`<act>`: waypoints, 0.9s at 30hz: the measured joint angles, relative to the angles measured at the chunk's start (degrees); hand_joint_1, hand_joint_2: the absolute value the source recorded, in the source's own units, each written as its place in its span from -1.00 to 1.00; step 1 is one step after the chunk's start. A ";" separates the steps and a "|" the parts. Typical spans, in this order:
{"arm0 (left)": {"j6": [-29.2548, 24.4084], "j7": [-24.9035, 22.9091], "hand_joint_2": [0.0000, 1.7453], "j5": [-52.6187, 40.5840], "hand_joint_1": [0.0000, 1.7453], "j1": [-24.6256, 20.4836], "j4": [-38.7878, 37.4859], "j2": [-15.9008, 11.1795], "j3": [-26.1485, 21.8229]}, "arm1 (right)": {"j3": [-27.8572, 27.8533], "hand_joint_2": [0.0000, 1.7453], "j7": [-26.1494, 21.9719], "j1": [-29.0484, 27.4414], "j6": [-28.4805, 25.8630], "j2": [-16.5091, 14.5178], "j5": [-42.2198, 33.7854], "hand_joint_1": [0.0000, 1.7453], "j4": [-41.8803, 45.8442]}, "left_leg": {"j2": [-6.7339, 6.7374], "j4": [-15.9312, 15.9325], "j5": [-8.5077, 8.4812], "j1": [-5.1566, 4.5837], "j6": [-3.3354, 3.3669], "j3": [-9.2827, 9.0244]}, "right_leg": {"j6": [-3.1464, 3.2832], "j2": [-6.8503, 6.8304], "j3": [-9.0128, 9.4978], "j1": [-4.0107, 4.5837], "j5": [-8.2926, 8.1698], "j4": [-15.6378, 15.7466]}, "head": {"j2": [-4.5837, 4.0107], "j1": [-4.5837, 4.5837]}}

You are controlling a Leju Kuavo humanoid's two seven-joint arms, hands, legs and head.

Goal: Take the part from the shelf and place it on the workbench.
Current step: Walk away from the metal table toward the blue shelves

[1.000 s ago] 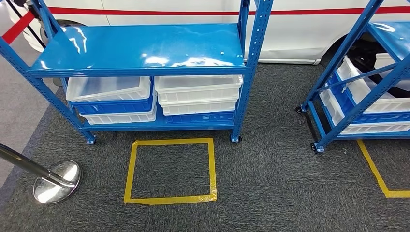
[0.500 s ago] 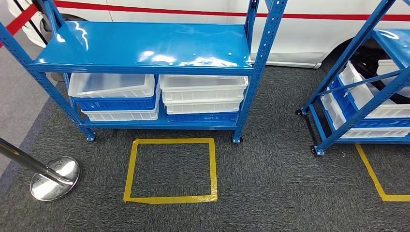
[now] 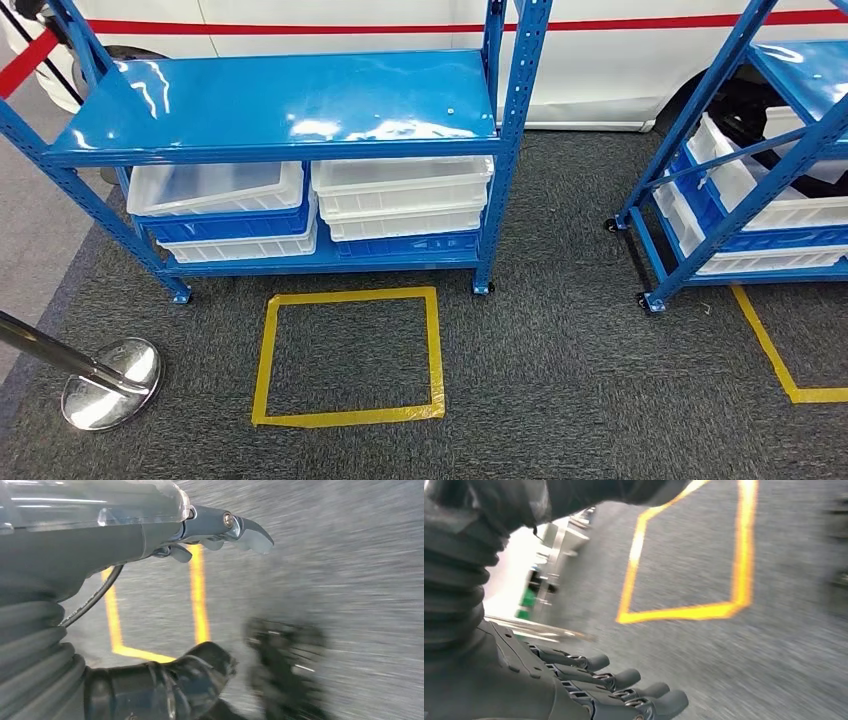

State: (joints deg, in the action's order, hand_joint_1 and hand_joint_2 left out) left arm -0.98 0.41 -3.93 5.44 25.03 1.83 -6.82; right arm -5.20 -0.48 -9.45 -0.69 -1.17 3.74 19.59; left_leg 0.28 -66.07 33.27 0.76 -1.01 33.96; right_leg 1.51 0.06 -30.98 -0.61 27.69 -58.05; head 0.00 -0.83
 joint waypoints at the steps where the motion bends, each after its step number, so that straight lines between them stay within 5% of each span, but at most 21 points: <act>1: 0.09 -0.13 -1.00 0.47 -1.00 1.03 -0.84 -0.08 0.58 | 0.40 -1.00 0.01 0.78 0.12 0.06 -0.43 -1.00 0.96 | -0.03 -3.82 1.79 0.01 -0.14 1.92 | 0.14 0.03 -0.04 0.07 0.02 -0.03 | 0.00 0.02; 3: 0.27 -0.27 -1.00 1.17 -1.00 3.22 -2.70 -0.24 1.50 | 1.08 -1.00 0.04 2.55 0.23 0.10 -1.06 -1.00 3.03 | -0.04 -7.95 2.63 0.02 -0.33 4.11 | 0.15 -0.01 -0.04 0.19 0.14 -0.15 | 0.00 0.01; 4: 0.34 -0.30 -1.00 1.41 -1.00 4.40 -3.73 -0.31 1.87 | 1.36 -1.00 0.05 3.53 0.24 0.11 -1.29 -1.00 4.21 | -0.04 -6.89 1.37 0.03 -0.35 3.70 | 0.06 -0.04 0.01 0.21 0.24 -0.26 | 0.00 0.01; 6: 0.41 -0.31 -1.00 1.79 -1.00 6.53 -5.73 -0.48 2.46 | 1.84 -1.00 0.08 5.36 0.27 0.13 -1.64 -1.00 6.58 | -0.01 0.46 -2.58 0.04 -0.13 0.30 | -0.27 -0.06 0.14 0.21 0.56 -0.57 | 0.00 0.01; 8: 0.48 -0.33 -1.00 2.33 -1.00 7.73 -7.31 -0.77 3.09 | 2.31 -1.00 0.13 6.35 0.28 0.27 -2.10 -1.00 8.42 | 0.20 6.12 -4.82 -0.14 0.53 -2.65 | -0.84 0.10 -0.16 0.39 1.00 -0.89 | 0.00 -0.02; 11: 0.64 -0.28 -1.00 3.32 -1.00 6.01 -4.67 -0.99 3.69 | 2.90 -1.00 0.30 4.67 0.37 0.53 -3.11 -1.00 5.96 | -0.21 7.23 -5.36 -0.31 1.80 -3.17 | -1.84 -0.35 -0.05 0.56 1.22 -0.77 | 0.00 -0.07; 13: 0.77 -0.15 -1.00 3.69 -1.00 2.46 -0.68 -0.98 4.19 | 3.23 0.00 0.56 1.24 0.37 0.64 -3.49 -1.00 2.03 | -1.27 7.96 -5.84 -0.03 2.66 -3.19 | -2.42 -0.74 -0.20 0.48 2.41 -2.18 | 0.00 -0.12; 15: 0.84 -0.13 -1.00 3.83 -1.00 -1.06 2.87 -0.99 4.66 | 3.58 1.00 0.68 -2.47 0.38 0.74 -3.56 -1.00 -1.48 | -1.84 8.33 -6.06 0.16 3.08 -3.28 | -2.83 -0.32 -2.98 0.24 5.81 -7.87 | 0.00 -0.19; 17: 0.85 -0.14 -1.00 3.92 -1.00 -3.60 5.87 -1.02 4.75 | 3.75 1.00 0.71 -5.23 0.40 0.78 -3.56 -1.00 -4.59 | -1.92 8.25 -6.02 0.12 3.11 -3.19 | -3.12 -0.09 -7.10 0.08 8.97 -15.16 | 0.00 -0.21; 18: 0.85 -0.16 -1.00 3.93 -1.00 -4.37 6.84 -1.04 4.75 | 3.76 1.00 0.72 -6.17 0.39 0.84 -3.56 -1.00 -5.61 | -1.90 8.21 -5.96 0.09 3.05 -3.18 | -3.20 -0.09 -8.32 0.04 9.22 -17.04 | 0.00 -0.20; 20: 0.84 -0.20 -1.00 3.96 -1.00 -4.89 7.95 -1.08 4.82 | 3.77 1.00 0.73 -6.94 0.37 1.03 -3.56 -1.00 -6.73 | -1.81 8.18 -5.84 0.08 2.89 -3.27 | -3.10 -0.10 -7.46 -0.05 6.48 -14.51 | 0.00 -0.21; 22: 0.85 -0.25 -1.00 3.97 -1.00 -3.97 7.66 -1.04 5.10 | 3.79 1.00 0.67 -6.08 0.37 1.16 -3.56 -1.00 -6.21 | -1.70 8.22 -5.69 0.09 2.64 -3.53 | -2.56 -0.20 -3.36 0.00 2.23 -6.35 | 0.00 -0.19; 25: 0.85 -0.33 -1.00 3.98 -1.00 -0.52 4.43 -0.97 5.61 | 3.93 1.00 0.46 -2.57 0.37 1.24 -3.56 -1.00 -2.75 | -1.33 8.46 -5.39 0.04 1.78 -3.78 | -1.70 -0.32 -0.30 0.59 0.19 -0.60 | 0.00 -0.18; 27: 0.85 -0.38 0.00 3.98 -1.00 2.40 1.21 -0.99 5.78 | 4.14 1.00 0.33 0.47 0.39 1.22 -3.56 -1.00 0.67 | -0.97 8.69 -5.32 0.02 1.07 -4.07 | -1.17 -0.04 -0.08 0.59 -0.09 -0.22 | 0.00 -0.19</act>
State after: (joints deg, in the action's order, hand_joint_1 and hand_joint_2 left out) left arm -0.13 0.03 0.04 7.84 26.24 0.84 -1.04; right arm -1.06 -0.15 -8.98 -0.30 0.05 0.17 20.26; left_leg -0.70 -57.39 27.95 0.78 0.06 29.90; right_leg 0.34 0.02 -31.07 -0.01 27.60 -58.26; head 0.00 -1.01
